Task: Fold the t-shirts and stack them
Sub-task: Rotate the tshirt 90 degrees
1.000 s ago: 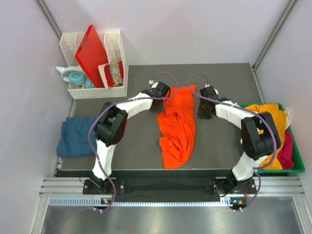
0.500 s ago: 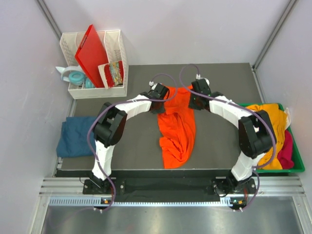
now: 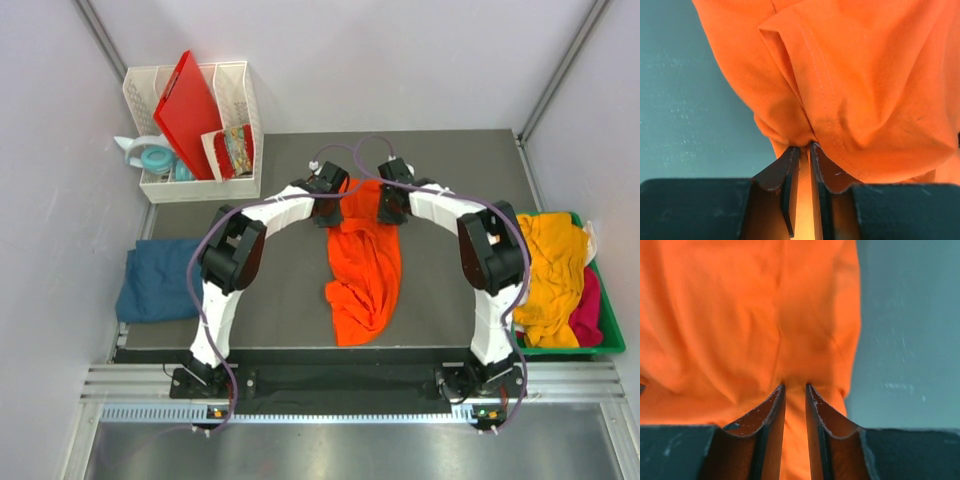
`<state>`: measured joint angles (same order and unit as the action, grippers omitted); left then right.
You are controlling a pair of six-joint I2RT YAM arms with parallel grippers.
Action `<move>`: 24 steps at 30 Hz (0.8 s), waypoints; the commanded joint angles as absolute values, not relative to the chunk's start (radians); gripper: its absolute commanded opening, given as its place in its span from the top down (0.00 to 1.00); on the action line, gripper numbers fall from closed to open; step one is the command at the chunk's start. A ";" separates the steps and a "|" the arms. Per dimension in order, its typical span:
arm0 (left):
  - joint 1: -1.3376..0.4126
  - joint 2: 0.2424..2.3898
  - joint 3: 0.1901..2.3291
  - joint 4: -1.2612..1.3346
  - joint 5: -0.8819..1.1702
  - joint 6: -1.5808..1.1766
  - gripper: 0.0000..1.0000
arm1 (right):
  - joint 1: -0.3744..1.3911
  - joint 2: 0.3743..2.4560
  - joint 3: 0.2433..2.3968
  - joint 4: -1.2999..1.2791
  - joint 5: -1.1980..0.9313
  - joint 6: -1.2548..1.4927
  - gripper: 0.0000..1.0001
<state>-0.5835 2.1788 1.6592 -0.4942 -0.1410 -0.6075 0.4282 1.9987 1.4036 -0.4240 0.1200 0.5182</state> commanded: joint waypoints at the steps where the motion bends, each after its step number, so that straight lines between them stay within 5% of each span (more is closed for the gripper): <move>1: -0.537 2.261 1.724 -0.554 -0.158 -0.626 0.80 | 0.420 2.081 1.504 -0.488 0.107 0.522 0.76; 16: -0.434 2.565 2.126 -0.706 -0.035 -0.609 0.82 | 0.345 2.422 2.011 -0.702 0.034 0.503 0.71; 24: -0.367 2.674 2.269 -0.700 0.080 -0.617 0.81 | 0.322 2.597 2.360 -0.781 -0.060 0.508 0.61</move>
<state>-0.4179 2.5446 2.2654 -0.6800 0.0780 -0.6292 0.3397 2.5061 2.2528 -0.7692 -0.0315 0.5159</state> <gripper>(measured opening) 0.184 0.373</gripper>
